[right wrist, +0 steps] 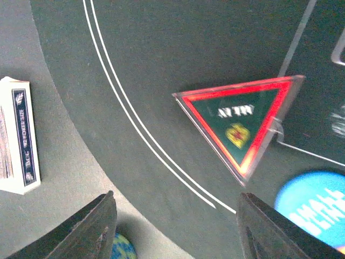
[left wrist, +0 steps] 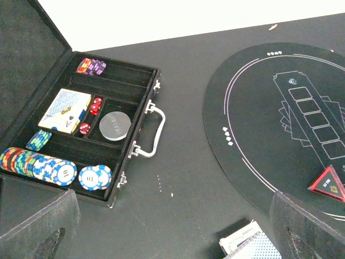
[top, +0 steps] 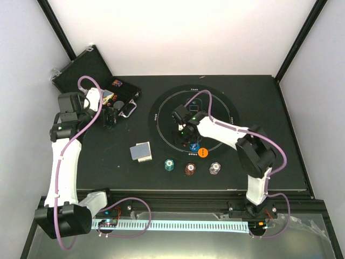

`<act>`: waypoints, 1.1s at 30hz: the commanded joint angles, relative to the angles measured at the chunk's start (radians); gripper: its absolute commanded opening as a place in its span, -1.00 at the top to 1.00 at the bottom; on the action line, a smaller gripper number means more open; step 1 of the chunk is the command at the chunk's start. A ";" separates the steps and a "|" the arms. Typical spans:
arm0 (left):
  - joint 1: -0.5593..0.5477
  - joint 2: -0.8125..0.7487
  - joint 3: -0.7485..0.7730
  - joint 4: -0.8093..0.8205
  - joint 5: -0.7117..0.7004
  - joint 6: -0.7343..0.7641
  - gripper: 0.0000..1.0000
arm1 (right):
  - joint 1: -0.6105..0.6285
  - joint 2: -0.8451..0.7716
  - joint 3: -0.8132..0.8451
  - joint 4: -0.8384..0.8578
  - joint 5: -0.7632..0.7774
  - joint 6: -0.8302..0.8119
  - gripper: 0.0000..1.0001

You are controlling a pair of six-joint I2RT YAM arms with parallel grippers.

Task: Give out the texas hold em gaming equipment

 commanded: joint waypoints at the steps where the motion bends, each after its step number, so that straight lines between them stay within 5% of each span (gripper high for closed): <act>1: 0.012 -0.015 0.039 -0.022 0.040 -0.029 -0.97 | -0.001 -0.091 -0.059 -0.072 0.112 -0.113 -0.29; 10: 0.031 0.014 0.065 -0.049 0.089 -0.064 -0.97 | -0.001 0.007 -0.008 -0.114 0.255 -0.204 -0.25; 25: 0.064 0.047 0.110 -0.090 0.121 -0.068 -0.97 | -0.001 0.160 0.118 -0.082 0.278 -0.240 0.40; 33: 0.096 0.069 0.128 -0.142 0.178 -0.084 -0.98 | -0.002 0.326 0.397 -0.106 0.271 -0.257 0.68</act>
